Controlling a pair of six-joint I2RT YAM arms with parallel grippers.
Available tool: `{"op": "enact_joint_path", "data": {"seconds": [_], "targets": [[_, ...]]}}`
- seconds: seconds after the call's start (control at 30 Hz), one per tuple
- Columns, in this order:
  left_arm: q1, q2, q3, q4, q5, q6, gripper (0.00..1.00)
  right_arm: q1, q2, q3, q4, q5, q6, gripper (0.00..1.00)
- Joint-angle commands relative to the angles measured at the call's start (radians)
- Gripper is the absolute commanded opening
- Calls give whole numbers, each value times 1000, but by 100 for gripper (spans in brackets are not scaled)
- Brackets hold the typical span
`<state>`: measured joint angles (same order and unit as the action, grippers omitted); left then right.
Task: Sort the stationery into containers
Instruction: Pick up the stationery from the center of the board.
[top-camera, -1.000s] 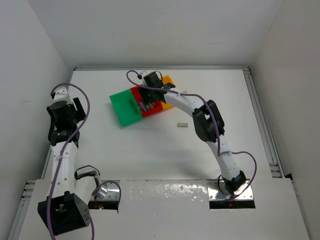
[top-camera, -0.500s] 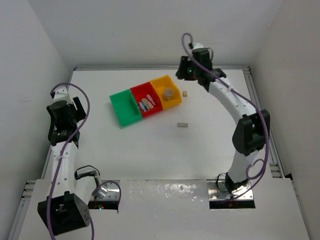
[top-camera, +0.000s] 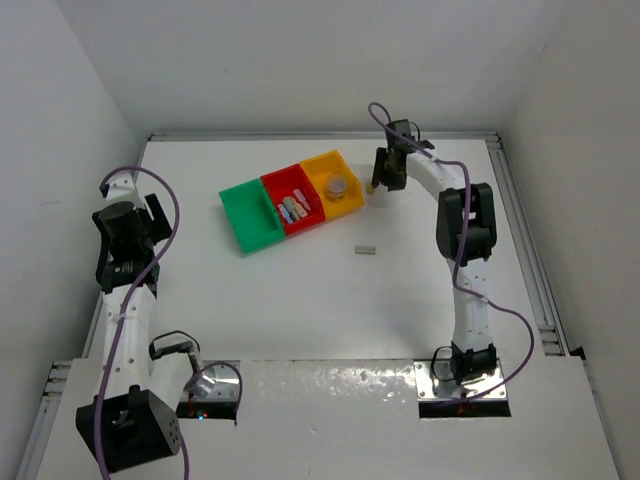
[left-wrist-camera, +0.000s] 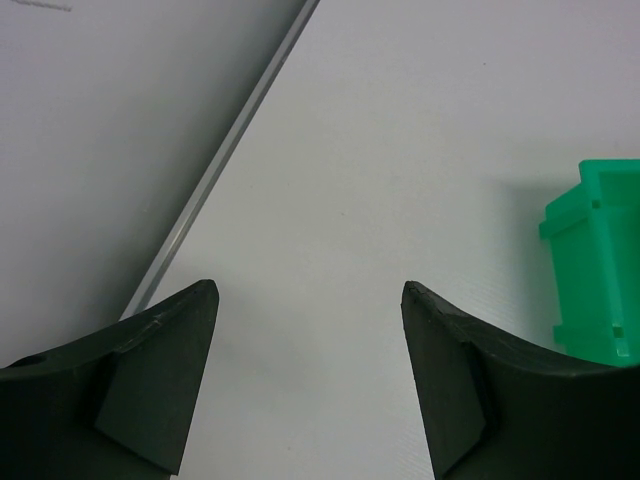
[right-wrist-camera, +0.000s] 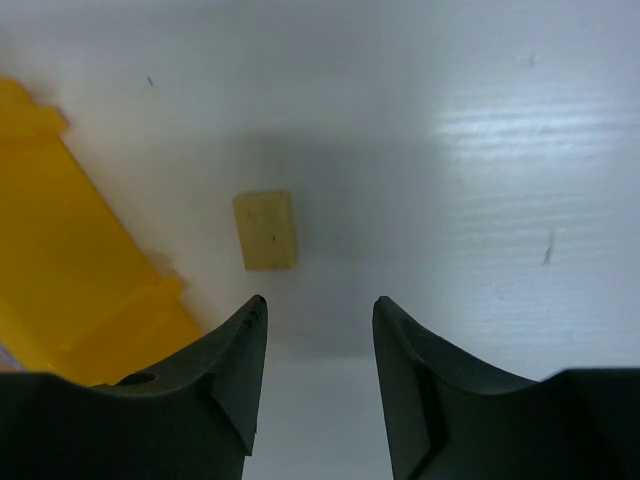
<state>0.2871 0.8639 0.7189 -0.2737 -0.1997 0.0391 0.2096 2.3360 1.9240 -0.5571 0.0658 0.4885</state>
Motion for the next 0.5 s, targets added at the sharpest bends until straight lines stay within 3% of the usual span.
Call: {"op": "enact_joint_path", "data": {"seconds": [0.0,0.23,0.47], "targets": [[-9,-13,5,28,-6,-12,72,19,-44,-20,46,-17,-27,46],[-9,-8,7,36,-4,-15,72,33,63,52,13,-34,-19,45],[-8,-8,2,34,-17,-15,72,70,138,125,-20,43,-44,44]]}}
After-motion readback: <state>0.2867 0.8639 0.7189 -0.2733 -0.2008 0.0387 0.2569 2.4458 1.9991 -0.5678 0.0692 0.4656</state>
